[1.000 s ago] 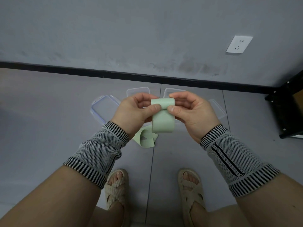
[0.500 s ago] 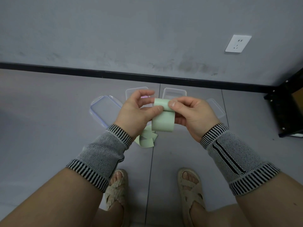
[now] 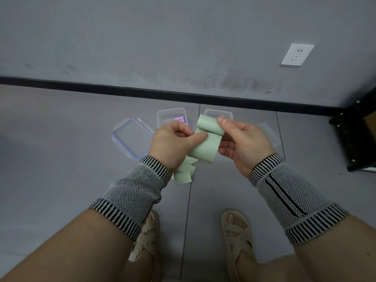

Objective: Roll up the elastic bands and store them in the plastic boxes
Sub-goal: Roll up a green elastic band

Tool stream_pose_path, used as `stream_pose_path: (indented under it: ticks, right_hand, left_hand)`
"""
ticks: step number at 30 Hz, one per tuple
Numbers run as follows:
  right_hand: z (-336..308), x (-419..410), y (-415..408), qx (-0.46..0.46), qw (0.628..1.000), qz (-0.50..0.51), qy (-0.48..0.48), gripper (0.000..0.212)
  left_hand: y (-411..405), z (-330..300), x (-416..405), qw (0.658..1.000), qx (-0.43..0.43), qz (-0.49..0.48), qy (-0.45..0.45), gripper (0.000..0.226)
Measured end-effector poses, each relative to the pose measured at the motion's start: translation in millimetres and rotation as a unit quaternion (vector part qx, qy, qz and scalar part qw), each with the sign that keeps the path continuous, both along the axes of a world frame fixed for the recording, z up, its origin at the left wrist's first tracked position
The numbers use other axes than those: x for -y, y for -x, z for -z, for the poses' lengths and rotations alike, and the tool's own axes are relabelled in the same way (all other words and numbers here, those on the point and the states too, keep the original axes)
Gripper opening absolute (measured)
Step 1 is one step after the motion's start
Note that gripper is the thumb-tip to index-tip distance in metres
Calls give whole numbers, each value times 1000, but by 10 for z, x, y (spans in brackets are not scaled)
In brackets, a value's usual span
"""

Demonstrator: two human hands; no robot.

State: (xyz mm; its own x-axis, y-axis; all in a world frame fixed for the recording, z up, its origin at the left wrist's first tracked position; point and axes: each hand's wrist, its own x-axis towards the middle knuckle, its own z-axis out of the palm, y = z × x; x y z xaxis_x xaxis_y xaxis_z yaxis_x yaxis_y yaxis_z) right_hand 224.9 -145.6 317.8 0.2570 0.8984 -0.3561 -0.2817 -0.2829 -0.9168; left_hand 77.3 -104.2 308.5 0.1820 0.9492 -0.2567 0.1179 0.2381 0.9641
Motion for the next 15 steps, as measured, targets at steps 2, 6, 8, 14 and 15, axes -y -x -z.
stream_pose_path:
  ticks: [2, 6, 8, 14, 15]
  right_hand:
    - [3, 4, 6, 2, 1000, -1, 3, 32]
    - [-4, 10, 10, -2, 1000, -2, 7, 31]
    - [-15, 11, 8, -3, 1000, -3, 9, 29]
    - [-15, 10, 6, -1, 1000, -3, 10, 30]
    - [-12, 9, 5, 3, 1000, -2, 11, 31]
  left_hand:
    - [6, -2, -8, 1000, -11, -2, 0, 31]
    - [10, 2, -6, 1000, -14, -2, 10, 28]
    - [10, 2, -4, 1000, -18, 2, 8, 25]
    - [9, -24, 9, 1000, -17, 17, 12, 21]
    - [8, -31, 14, 1000, -17, 17, 11, 21]
